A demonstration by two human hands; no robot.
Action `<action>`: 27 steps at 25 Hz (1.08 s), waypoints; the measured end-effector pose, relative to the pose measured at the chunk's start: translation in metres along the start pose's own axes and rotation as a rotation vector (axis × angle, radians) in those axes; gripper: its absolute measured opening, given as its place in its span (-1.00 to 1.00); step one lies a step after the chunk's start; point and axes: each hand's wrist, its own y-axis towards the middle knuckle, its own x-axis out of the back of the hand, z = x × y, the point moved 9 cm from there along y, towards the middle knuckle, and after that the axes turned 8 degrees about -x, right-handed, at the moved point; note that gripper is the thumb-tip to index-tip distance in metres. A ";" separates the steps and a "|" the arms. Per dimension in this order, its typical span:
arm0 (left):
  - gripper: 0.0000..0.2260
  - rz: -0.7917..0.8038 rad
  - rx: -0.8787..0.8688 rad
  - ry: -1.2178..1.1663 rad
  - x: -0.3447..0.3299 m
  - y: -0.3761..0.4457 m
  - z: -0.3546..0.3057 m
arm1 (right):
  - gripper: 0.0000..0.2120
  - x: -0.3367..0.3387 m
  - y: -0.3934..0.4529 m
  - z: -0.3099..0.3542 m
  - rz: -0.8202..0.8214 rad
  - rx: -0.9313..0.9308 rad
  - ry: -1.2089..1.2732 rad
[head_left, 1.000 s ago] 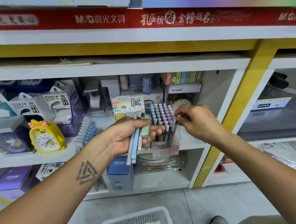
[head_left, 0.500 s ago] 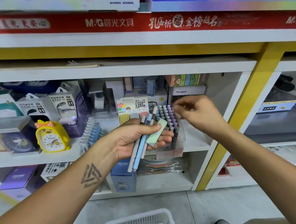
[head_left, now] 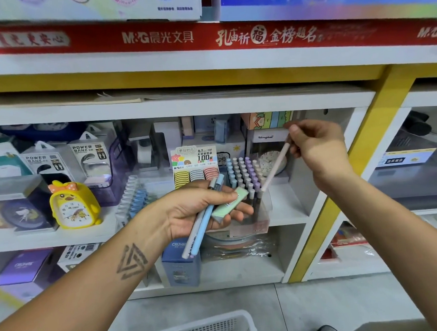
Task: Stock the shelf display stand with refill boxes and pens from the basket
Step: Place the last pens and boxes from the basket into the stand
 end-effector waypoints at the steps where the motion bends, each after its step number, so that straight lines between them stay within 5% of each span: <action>1: -0.71 -0.021 0.001 -0.012 0.002 0.002 0.000 | -0.85 0.004 0.001 0.004 -0.036 0.066 -0.092; 10: -0.71 -0.055 -0.023 -0.057 0.010 0.009 -0.003 | -0.91 -0.008 -0.020 0.029 -0.101 0.500 -0.298; 27: -0.67 -0.079 -0.038 -0.046 0.021 0.009 -0.005 | -0.90 -0.073 0.013 -0.020 0.129 0.377 -0.591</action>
